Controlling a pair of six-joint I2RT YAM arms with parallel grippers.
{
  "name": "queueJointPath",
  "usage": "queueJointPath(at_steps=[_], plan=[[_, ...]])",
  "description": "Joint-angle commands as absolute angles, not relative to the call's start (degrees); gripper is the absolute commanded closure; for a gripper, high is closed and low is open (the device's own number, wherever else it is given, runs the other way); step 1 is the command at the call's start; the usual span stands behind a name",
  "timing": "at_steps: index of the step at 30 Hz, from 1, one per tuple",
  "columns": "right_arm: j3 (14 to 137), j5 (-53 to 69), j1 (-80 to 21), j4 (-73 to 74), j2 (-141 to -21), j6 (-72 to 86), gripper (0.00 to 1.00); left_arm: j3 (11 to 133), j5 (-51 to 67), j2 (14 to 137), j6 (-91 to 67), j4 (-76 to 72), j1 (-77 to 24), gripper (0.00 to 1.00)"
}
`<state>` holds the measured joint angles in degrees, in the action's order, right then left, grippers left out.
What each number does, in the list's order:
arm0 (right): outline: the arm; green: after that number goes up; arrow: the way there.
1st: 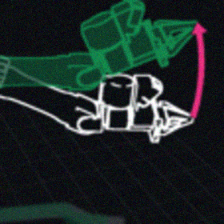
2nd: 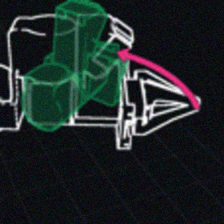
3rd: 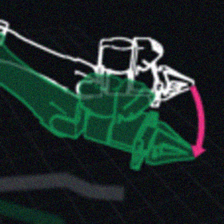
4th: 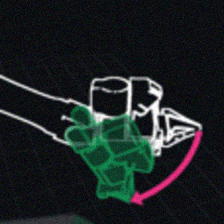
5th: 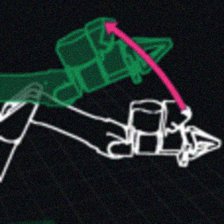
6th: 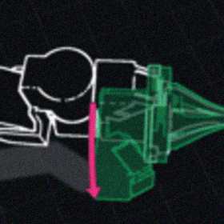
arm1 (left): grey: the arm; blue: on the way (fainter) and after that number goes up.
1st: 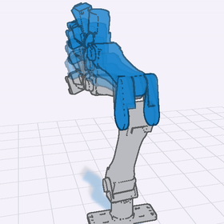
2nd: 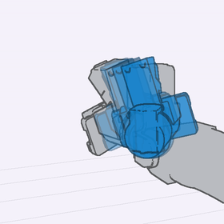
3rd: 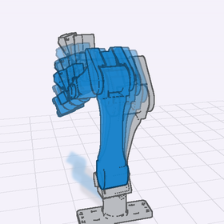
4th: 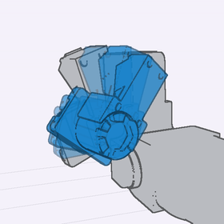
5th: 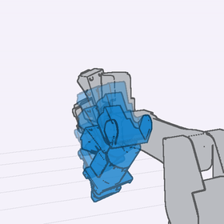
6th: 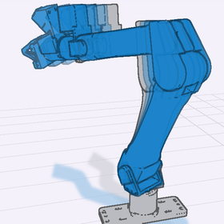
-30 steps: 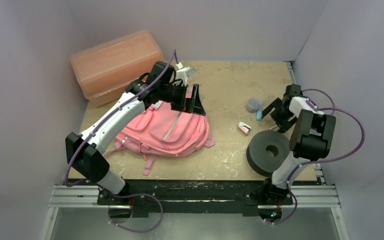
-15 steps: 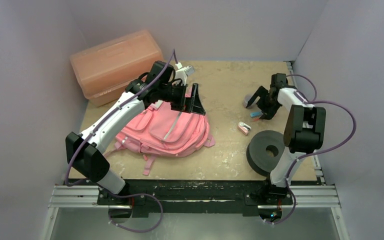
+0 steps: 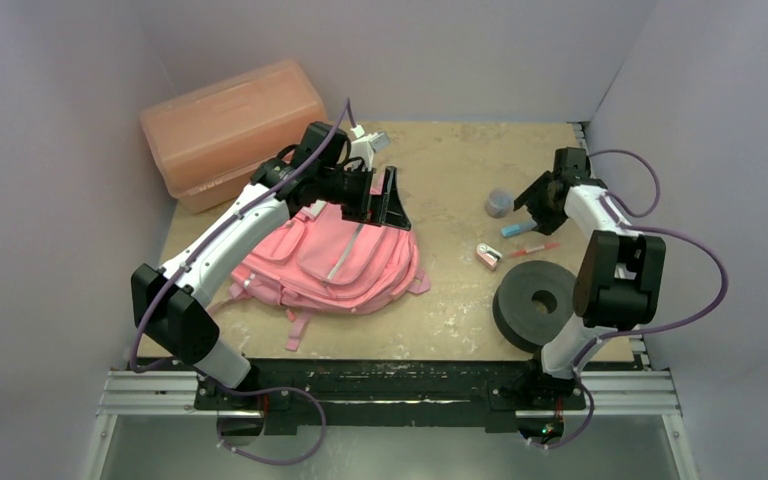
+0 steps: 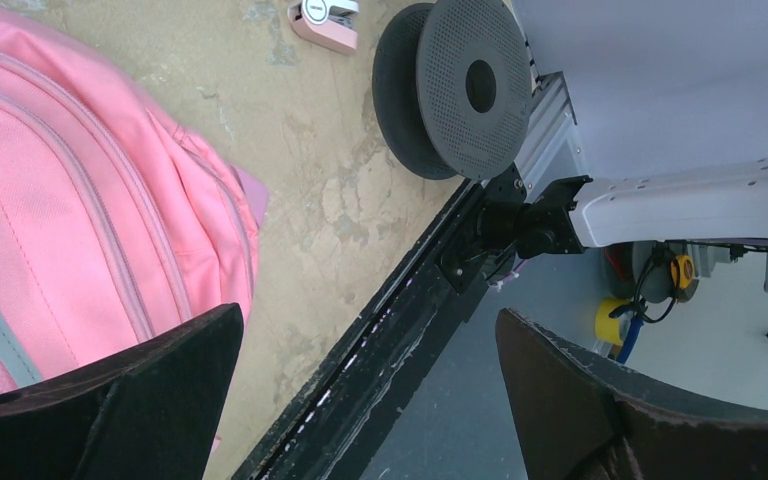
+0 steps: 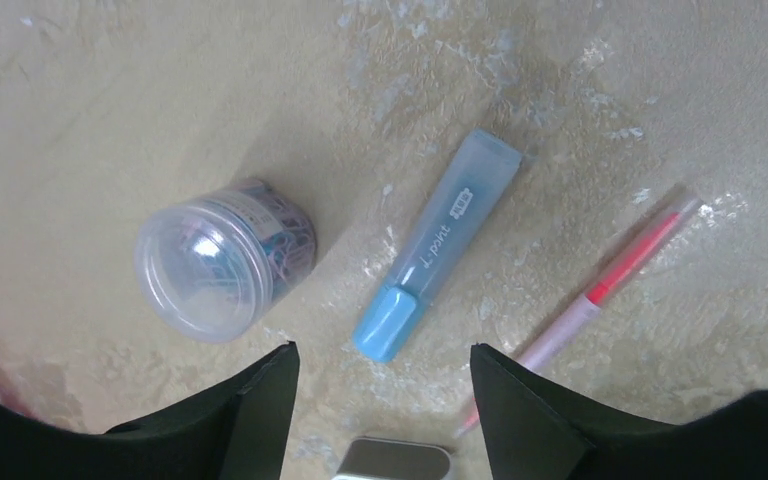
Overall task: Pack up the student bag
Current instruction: Move the stationery to the center of the board, then pick up the stationery from the center of the board.
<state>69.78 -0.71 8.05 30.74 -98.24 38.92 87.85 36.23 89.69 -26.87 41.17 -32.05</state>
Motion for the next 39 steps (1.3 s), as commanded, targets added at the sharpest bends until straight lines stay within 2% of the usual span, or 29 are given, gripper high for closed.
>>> queueJointPath(at_steps=[1, 2, 10, 16, 19, 24, 31, 36, 39], plan=[[69.3, -3.7, 8.3, 26.2, -98.1, 47.1, 0.38, 88.7, 36.1, 89.5, -26.3, 39.6, -32.7, 0.02], [69.7, -3.8, 8.3, 26.3, -98.8, 48.8, 0.41, 88.7, 35.7, 89.5, -26.1, 39.6, -32.9, 0.02], [75.5, -7.3, 8.3, 31.8, -104.6, 57.8, 0.44, 90.9, 32.4, 89.9, -22.7, 43.6, -34.5, 0.02], [75.5, -5.7, 8.3, 30.7, -107.5, 60.3, 0.44, 91.1, 31.6, 89.4, -21.9, 44.1, -34.5, 0.02], [76.9, -8.7, 8.3, 32.6, -108.9, 61.5, 0.44, 91.0, 32.3, 89.5, -22.1, 43.9, -34.5, 0.02], [76.6, -9.5, 8.1, 33.5, -109.3, 63.4, 0.48, 91.2, 31.3, 89.1, -21.5, 44.3, -34.5, 0.02], [76.0, -9.9, 7.9, 33.3, -110.6, 64.2, 0.62, 91.8, 27.0, 89.9, -19.6, 45.8, -34.5, 0.02], [75.0, -10.1, 7.8, 32.8, -109.6, 62.2, 0.84, 92.9, 19.2, 91.6, -16.9, 48.4, -34.5, 0.05], [74.2, -9.8, 7.8, 30.8, -107.9, 59.9, 0.93, 93.4, 14.0, 93.0, -15.4, 49.7, -34.6, 0.10]])
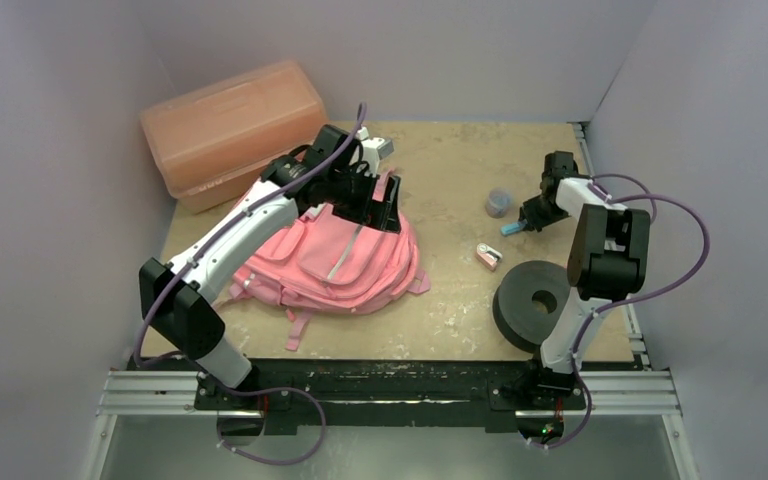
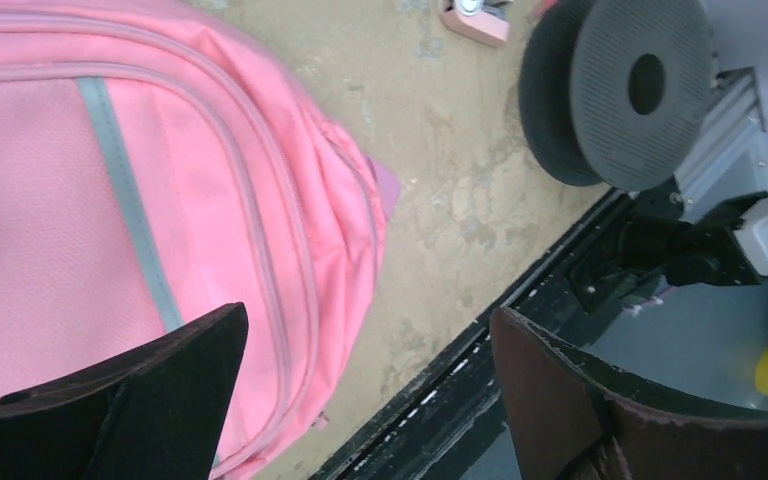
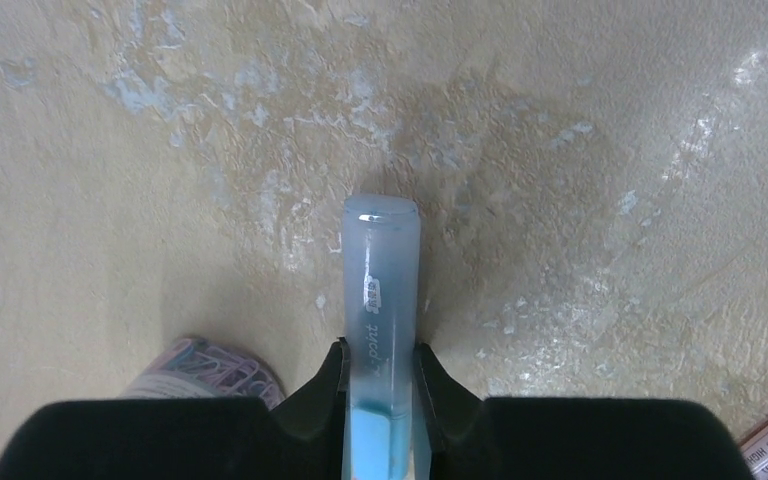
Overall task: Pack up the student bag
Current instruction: Pick up the stationery from the center of the board.
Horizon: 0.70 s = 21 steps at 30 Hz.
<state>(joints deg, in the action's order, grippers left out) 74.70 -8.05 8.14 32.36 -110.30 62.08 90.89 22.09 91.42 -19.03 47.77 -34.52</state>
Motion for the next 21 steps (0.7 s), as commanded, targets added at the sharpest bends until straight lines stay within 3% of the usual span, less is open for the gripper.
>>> queueJointPath(at_steps=[1, 2, 5, 12, 21], plan=[[73.9, -9.2, 7.8, 29.8, -107.1, 58.8, 0.96, 93.4, 12.2, 93.6, -14.9, 49.9, -34.8, 0.11], [73.5, -8.7, 7.7, 28.6, -106.3, 57.7, 1.00, 93.5, 9.9, 94.3, -14.3, 50.3, -35.1, 0.13], [71.6, -9.0, 7.3, 25.2, -102.5, 55.3, 1.00, 94.9, 3.1, 97.2, -12.7, 52.4, -36.9, 0.19], [70.2, -8.3, 6.3, 25.4, -95.6, 47.2, 1.00, 95.3, -12.1, 103.1, -9.8, 53.9, -45.0, 0.21], [67.7, -14.0, -8.1, 28.4, -88.3, 38.8, 1.00, 96.8, -21.3, 109.5, -8.6, 55.4, -47.6, 0.38]])
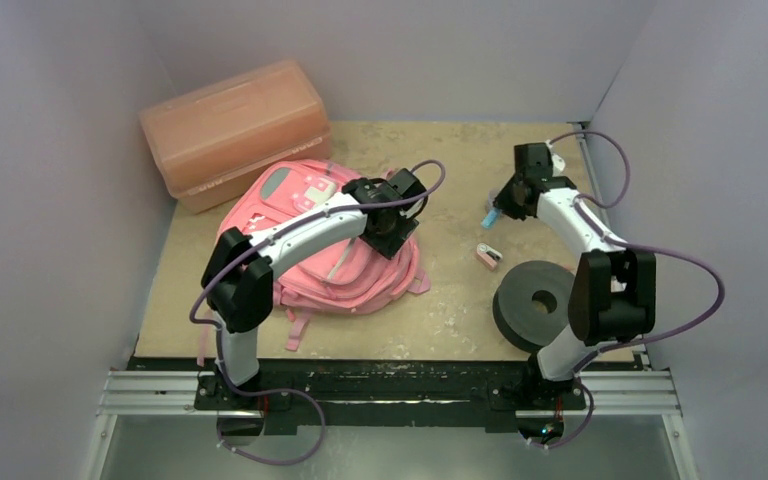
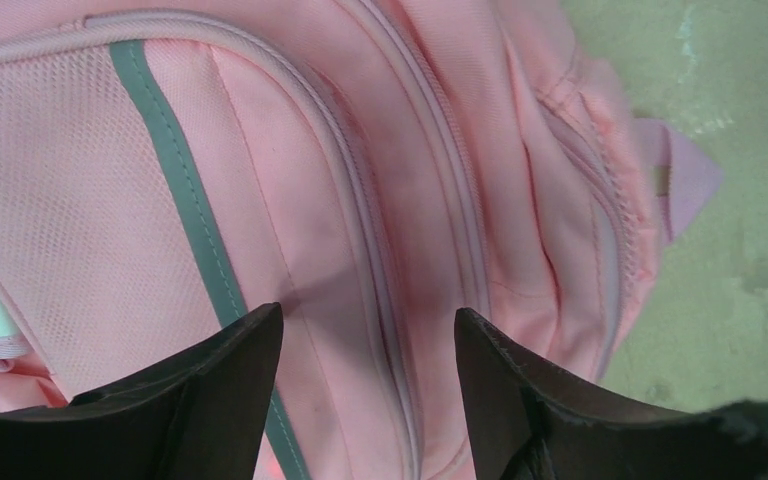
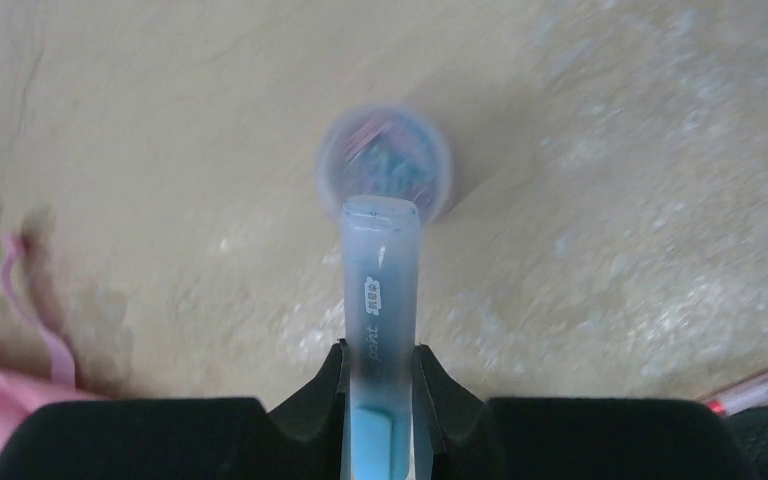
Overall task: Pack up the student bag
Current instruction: Pick up the stationery from the center of the board, then place the stationery in the student bag.
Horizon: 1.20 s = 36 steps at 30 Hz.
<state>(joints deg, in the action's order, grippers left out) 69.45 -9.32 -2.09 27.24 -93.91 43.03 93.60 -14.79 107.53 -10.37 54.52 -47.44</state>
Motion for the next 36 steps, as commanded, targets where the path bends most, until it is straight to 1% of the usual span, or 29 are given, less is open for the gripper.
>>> queueJointPath(at_steps=[1, 3, 6, 9, 13, 14, 20, 22, 24, 26, 27, 29, 30, 32, 34, 35, 36], plan=[[66.6, -13.7, -8.8, 27.6, -87.1, 38.9, 1.00, 96.9, -22.4, 109.8, -8.6, 55.4, -47.8, 0.40], [64.4, -12.0, -9.5, 25.5, -85.0, 39.1, 1.00, 96.5, -25.2, 109.7, -8.2, 55.3, -48.0, 0.45], [62.7, -8.9, -10.0, 23.9, -82.6, 38.7, 1.00, 95.4, -29.1, 108.4, -7.5, 54.5, -47.9, 0.57], [62.4, -5.1, -10.6, 23.1, -80.8, 37.6, 1.00, 94.7, -29.8, 106.2, -6.9, 54.0, -47.9, 0.67], [60.9, -0.2, -11.9, 21.1, -78.2, 36.8, 1.00, 93.3, -31.1, 103.1, -6.5, 52.9, -47.8, 0.83], [60.5, 1.5, -12.4, 20.6, -77.4, 37.0, 1.00, 92.8, -31.7, 102.4, -6.1, 52.5, -47.8, 0.85], [58.9, 4.4, -14.9, 17.7, -76.2, 38.6, 1.00, 91.8, -30.2, 99.3, -5.9, 51.8, -47.8, 0.87], [59.7, 4.9, -15.7, 18.0, -76.6, 38.9, 1.00, 91.5, -30.4, 99.0, -5.6, 51.8, -47.8, 0.79], [60.0, 5.4, -16.5, 17.7, -77.1, 39.1, 1.00, 92.3, -29.5, 98.7, -5.9, 52.5, -47.8, 0.67], [60.5, 5.5, -17.5, 17.4, -77.7, 39.4, 1.00, 92.0, -28.5, 98.1, -5.9, 52.3, -47.8, 0.58], [60.9, 5.4, -18.0, 17.6, -78.0, 39.6, 1.00, 91.4, -28.6, 98.0, -5.6, 51.8, -47.8, 0.55], [61.7, 5.4, -19.2, 17.6, -78.6, 40.2, 1.00, 91.3, -29.1, 98.4, -5.2, 51.8, -47.8, 0.54], [61.9, 5.4, -19.8, 17.2, -78.8, 40.4, 1.00, 91.7, -28.9, 98.6, -5.3, 52.1, -47.7, 0.55], [62.4, 5.7, -21.0, 16.8, -79.6, 40.8, 1.00, 91.9, -28.8, 98.6, -5.5, 52.6, -47.8, 0.64], [63.2, 6.7, -22.3, 16.4, -80.3, 42.0, 1.00, 91.4, -30.4, 98.6, -5.1, 52.1, -47.7, 0.68], [63.4, 7.4, -23.0, 16.0, -80.6, 42.9, 1.00, 91.2, -31.2, 98.9, -4.8, 52.0, -47.7, 0.81], [63.4, 8.5, -23.6, 14.9, -80.8, 43.9, 1.00, 91.4, -31.6, 99.3, -4.9, 52.3, -47.8, 0.90]])
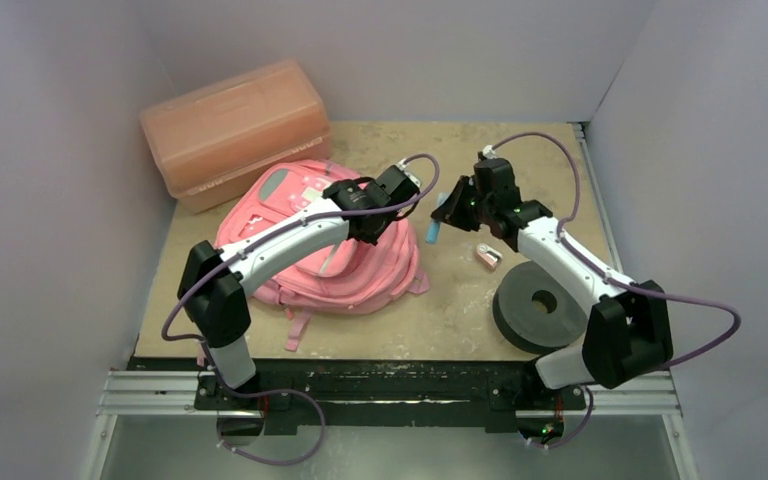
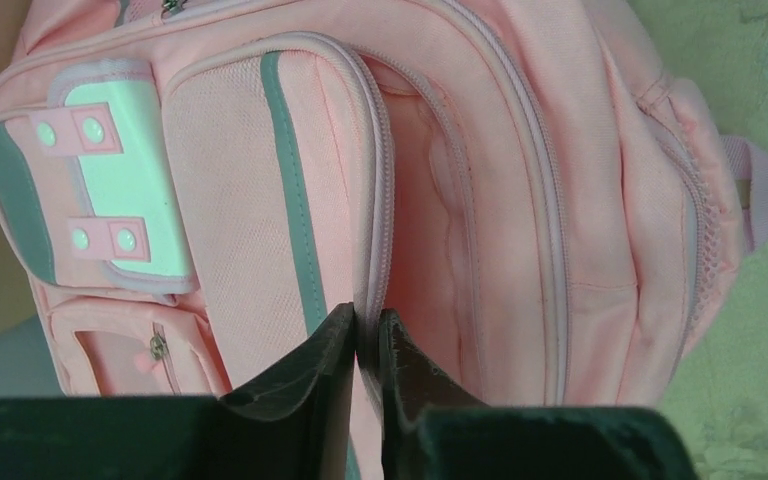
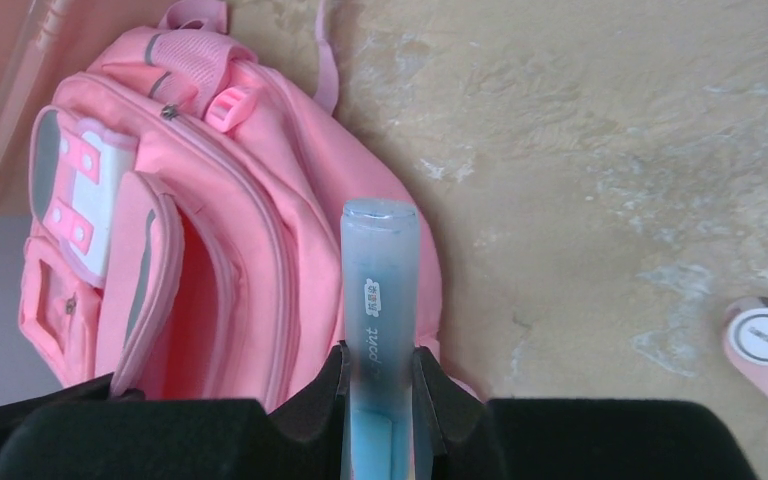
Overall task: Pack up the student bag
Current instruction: Place the stationery in the student bag.
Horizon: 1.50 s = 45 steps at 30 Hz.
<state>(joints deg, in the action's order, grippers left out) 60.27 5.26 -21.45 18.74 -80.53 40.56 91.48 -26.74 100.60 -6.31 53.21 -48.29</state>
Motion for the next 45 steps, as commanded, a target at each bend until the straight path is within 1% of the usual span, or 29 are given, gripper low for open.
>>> queueJointPath(at_steps=[1, 3, 7, 12, 17, 21, 26, 31, 35, 38, 40, 42, 44, 45], plan=[[63.3, 9.5, -24.3, 13.2, -81.2, 44.9, 1.00, 92.1, -31.7, 99.8, -5.0, 53.0, -47.8, 0.95], [63.4, 12.1, -25.9, 9.8, -82.3, 46.8, 1.00, 93.4, -32.5, 99.6, -5.9, 54.1, -47.7, 1.00], [62.7, 16.7, -29.7, 0.7, -85.6, 51.7, 1.00, 91.4, -38.7, 96.0, -6.5, 51.7, -47.9, 1.00], [61.2, 16.4, -35.2, -10.1, -88.7, 58.1, 1.00, 87.9, -42.5, 89.7, -7.0, 46.8, -48.5, 1.00], [60.4, 12.1, -40.4, -16.1, -90.6, 62.5, 1.00, 87.1, -43.0, 86.5, -7.5, 45.7, -48.7, 1.00], [60.4, 7.3, -43.3, -17.9, -92.1, 65.5, 1.00, 87.3, -43.1, 85.8, -7.8, 45.7, -48.8, 1.00], [62.2, 1.8, -46.5, -17.3, -95.7, 73.1, 1.00, 87.1, -42.9, 84.3, -7.6, 45.5, -48.8, 1.00], [64.0, -4.6, -48.5, -15.6, -98.8, 77.0, 1.00, 86.7, -42.7, 83.2, -7.4, 45.0, -48.8, 1.00], [64.5, -7.3, -49.4, -18.0, -100.9, 78.9, 0.89, 87.3, -42.0, 83.2, -7.6, 45.5, -48.8, 1.00], [65.5, -7.2, -49.7, -20.5, -102.3, 79.0, 0.88, 86.6, -41.8, 83.0, -7.3, 44.6, -48.8, 1.00], [66.2, -8.6, -50.0, -22.6, -102.9, 77.9, 0.84, 87.1, -41.6, 83.4, -7.3, 45.1, -48.8, 1.00], [69.0, -8.8, -50.1, -21.3, -104.7, 77.0, 0.81, 87.8, -40.7, 83.6, -7.9, 46.2, -48.8, 1.00], [70.6, -8.1, -50.1, -20.9, -106.3, 76.6, 0.75, 87.1, -40.5, 83.1, -7.7, 45.3, -48.8, 1.00], [70.5, -8.0, -50.1, -21.1, -106.4, 76.6, 0.69, 86.5, -40.7, 82.9, -7.3, 44.5, -48.8, 1.00]])
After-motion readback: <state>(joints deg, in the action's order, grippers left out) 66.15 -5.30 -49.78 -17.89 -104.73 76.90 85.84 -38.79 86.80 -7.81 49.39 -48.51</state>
